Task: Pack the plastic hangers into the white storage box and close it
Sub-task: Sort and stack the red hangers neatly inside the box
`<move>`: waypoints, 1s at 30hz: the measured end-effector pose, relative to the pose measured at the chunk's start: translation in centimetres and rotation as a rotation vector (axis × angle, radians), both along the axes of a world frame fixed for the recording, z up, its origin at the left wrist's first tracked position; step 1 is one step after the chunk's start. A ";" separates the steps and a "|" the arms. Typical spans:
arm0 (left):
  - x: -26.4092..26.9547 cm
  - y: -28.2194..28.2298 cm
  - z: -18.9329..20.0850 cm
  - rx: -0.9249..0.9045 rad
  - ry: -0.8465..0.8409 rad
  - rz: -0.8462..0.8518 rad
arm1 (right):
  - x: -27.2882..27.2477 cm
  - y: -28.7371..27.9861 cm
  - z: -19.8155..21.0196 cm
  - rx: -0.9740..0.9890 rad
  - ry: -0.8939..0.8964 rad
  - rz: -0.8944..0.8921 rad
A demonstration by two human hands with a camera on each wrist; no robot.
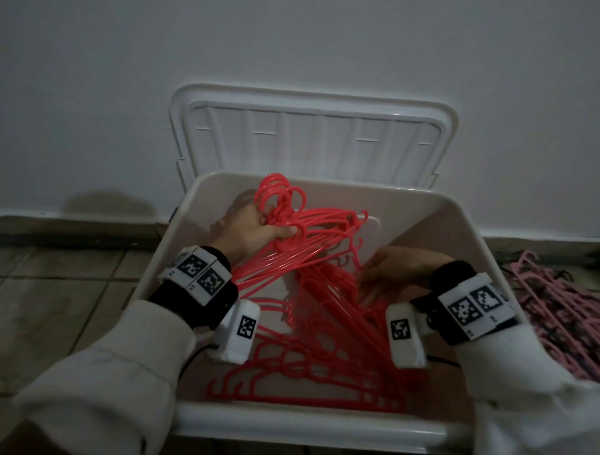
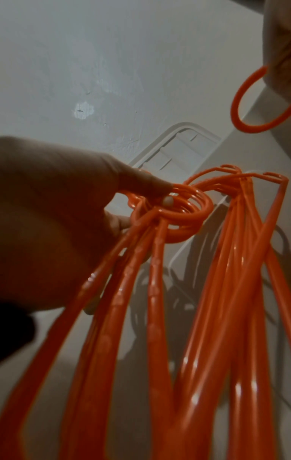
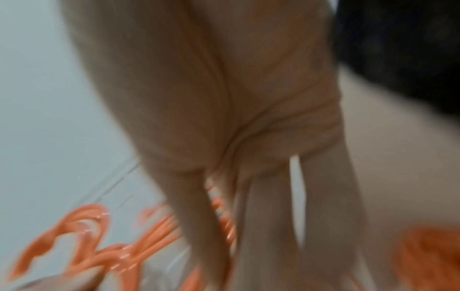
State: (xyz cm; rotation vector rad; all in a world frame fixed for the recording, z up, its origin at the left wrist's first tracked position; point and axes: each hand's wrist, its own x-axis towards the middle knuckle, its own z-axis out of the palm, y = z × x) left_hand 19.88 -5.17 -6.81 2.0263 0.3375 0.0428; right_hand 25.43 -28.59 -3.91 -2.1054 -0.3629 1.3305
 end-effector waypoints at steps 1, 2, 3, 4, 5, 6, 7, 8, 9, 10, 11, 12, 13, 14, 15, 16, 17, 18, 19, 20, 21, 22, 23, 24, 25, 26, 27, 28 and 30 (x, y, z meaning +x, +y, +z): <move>0.1 0.0 -0.1 -0.018 -0.005 0.014 | -0.2 0.0 0.2 0.033 -0.038 -0.039; 0.2 0.2 -0.3 -0.027 -0.007 0.035 | -0.3 0.1 0.4 0.065 -0.084 -0.067; 0.3 0.4 -0.6 -0.030 -0.008 0.044 | -0.4 0.2 0.5 0.104 -0.115 -0.097; 0.4 0.6 -0.9 -0.045 -0.010 0.039 | -0.6 0.3 0.4 0.153 -0.111 -0.148; 0.6 0.9 -1.4 -0.063 -0.003 0.027 | -0.9 0.4 0.1 0.205 -0.080 -0.212; 0.3 0.5 -0.8 -0.075 0.012 0.012 | -1.2 0.6 -0.3 0.249 -0.048 -0.275; 0.1 0.2 -0.3 -0.090 0.017 -0.010 | -1.4 0.9 -0.8 0.286 -0.025 -0.334; -0.2 -0.2 0.1 -0.098 0.019 -0.032 | -1.8 1.3 -1.2 0.311 -0.019 -0.382; -0.5 -0.5 0.6 -0.107 0.017 -0.054 | -2.0 1.7 -1.5 0.339 -0.028 -0.419; -0.7 -0.9 0.8 -0.116 0.014 -0.068 | -2.2 2.1 -1.7 0.378 -0.038 -0.448; -0.8 -1.0 0.8 -0.125 0.005 -0.078 | -2.4 2.7 -1.8 0.419 -0.046 -0.472; -0.9 -1.2 0.8 -0.141 -0.006 -0.085 | -2.5 3.3 -1.8 0.448 -0.055 -0.485; -1.1 -1.3 0.8 -0.166 -0.010 -0.098 | -2.6 3.9 -1.8 0.469 -0.070 -0.490; -1.2 -1.4 0.7 -0.198 -0.007 -0.118 | -2.8 4.6 -1.8 0.488 -0.090 -0.494; -1.2 -1.5 0.7 -0.229 0.008 -0.136 | -3.0 5.2 -1.8 0.511 -0.108 -0.500; -1.3 -1.5 0.8 -0.266 0.020 -0.147 | -3.1 5.8 -1.7 0.537 -0.118 -0.509; -1.3 -1.5 0.8 -0.298 0.023 -0.151 | -3.1 6.2 -1.8 0.562 -0.113 -0.518; -1.4 -1.5 1.0 -0.321 0.023 -0.155 | -3.2 6.4 -1.7 0.588 -0.096 -0.526; -1.5 -1.5 1.0 -0.330 0.027 -0.154 | -3.2 6.6 -1.7 0.612 -0.077 -0.531; -1.5 -1.4 1.1 -0.331 0.032 -0.152 | -3.2 6.6 -1.7 0.629 -0.064 -0.527; -1.5 -1.5 1.4 -0.334 0.040 -0.152 | -3.3 6.6 -1.6 0.635 -0.068 -0.514; -1.7 -1.5 1.6 -0.334 0.051 -0.157 | -3.4 6.5 -1.6 0.635 -0.087 -0.498; -1.7 -1.6 1.8 -0.332 0.067 -0.167 | -3.4 6.5 -1.4 0.632 -0.116 -0.486; -1.7 -1.7 2.0 -0.335 0.082 -0.173 | -3.5 6.5 -1.3 0.634 -0.142 -0.484; -1.7 -1.8 2.1 -0.353 0.096 -0.177 | -3.6 6.6 -1.2 0.644 -0.158 -0.492; -1.7 -1.9 2.3 -0.387 0.108 -0.171 | -3.7 6.6 -1.0 0.665 -0.160 -0.503; -1.6 -2.0 2.4 -0.421 0.118 -0.155 | -3.7 6.6 -0.9 0.689 -0.153 -0.511; -1.5 -1.9 2.3 -0.441 0.128 -0.140 | -3.7 6.6 -0.8 0.711 -0.141 -0.512; -1.5 -1.8 2.2 -0.478 0.126 -0.153 | -3.6 6.5 -0.7 0.741 -0.147 -0.496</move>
